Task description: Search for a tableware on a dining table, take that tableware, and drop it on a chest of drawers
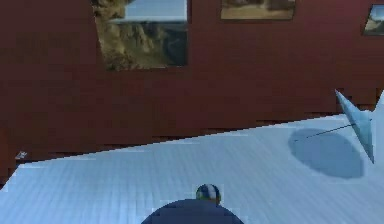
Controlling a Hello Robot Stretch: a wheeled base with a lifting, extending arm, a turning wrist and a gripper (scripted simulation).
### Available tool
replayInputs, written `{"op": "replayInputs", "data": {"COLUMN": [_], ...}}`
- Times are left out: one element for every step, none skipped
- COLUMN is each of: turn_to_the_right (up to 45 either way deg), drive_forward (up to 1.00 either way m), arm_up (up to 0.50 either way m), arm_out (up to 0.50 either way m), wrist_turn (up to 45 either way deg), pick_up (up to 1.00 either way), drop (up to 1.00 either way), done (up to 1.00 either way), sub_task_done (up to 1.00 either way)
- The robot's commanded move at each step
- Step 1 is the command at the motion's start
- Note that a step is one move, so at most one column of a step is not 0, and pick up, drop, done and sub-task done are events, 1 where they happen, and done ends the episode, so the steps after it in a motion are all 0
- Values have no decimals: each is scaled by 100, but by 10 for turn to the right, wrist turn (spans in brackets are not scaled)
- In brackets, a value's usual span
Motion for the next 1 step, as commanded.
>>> {"op": "replayInputs", "data": {"turn_to_the_right": [0], "drive_forward": [30], "arm_up": [0], "arm_out": [0], "wrist_turn": [0], "pick_up": [0], "drop": [0], "done": [0], "sub_task_done": [0]}}
